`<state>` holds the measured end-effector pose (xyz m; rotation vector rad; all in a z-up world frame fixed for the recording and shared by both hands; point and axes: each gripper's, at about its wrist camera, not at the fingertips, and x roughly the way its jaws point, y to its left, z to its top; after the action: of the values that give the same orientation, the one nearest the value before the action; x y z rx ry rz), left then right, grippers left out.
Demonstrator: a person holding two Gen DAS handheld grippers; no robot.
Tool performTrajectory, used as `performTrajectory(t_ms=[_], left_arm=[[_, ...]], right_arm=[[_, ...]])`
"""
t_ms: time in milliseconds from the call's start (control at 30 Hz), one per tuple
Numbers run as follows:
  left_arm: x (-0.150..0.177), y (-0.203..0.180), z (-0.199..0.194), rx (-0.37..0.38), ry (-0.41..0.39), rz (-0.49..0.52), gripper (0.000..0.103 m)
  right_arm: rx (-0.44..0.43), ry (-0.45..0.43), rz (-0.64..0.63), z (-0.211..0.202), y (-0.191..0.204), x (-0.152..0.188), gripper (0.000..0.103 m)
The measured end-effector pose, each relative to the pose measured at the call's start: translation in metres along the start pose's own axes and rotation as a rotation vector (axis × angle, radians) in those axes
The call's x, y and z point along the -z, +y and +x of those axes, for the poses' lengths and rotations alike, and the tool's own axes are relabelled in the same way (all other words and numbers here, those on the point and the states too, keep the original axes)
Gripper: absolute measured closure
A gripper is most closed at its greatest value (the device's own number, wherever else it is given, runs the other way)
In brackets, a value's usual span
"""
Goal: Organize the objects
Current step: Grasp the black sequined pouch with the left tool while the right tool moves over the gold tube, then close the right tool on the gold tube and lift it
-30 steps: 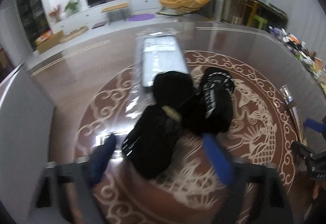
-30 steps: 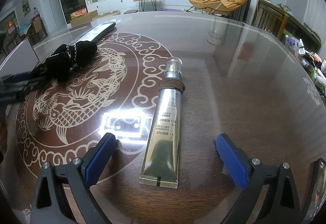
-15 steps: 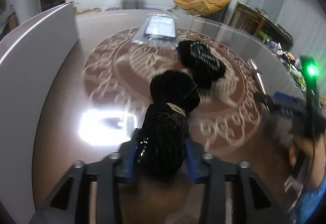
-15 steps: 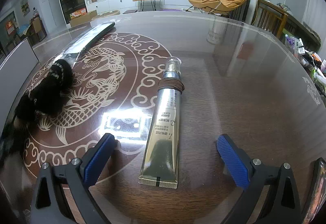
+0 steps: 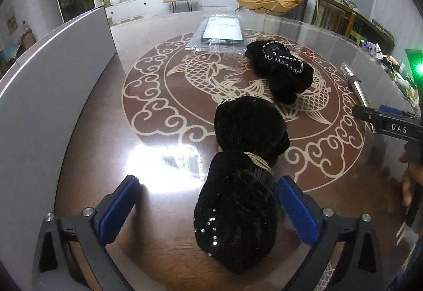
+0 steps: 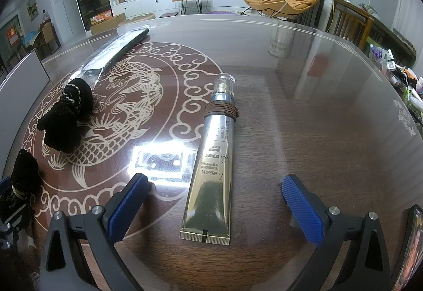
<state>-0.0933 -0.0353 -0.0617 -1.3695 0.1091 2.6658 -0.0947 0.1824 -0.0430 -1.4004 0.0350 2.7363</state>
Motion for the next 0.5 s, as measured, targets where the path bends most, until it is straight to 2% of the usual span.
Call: performTrajectory(t_ms=[500], left_arm=[[-0.0007, 0.0004, 0.0013, 0.001, 0.000, 0.001, 0.000]], right_arm=[[0.002, 0.001, 0.002, -0.0004, -0.0004, 0.0000, 0.001]])
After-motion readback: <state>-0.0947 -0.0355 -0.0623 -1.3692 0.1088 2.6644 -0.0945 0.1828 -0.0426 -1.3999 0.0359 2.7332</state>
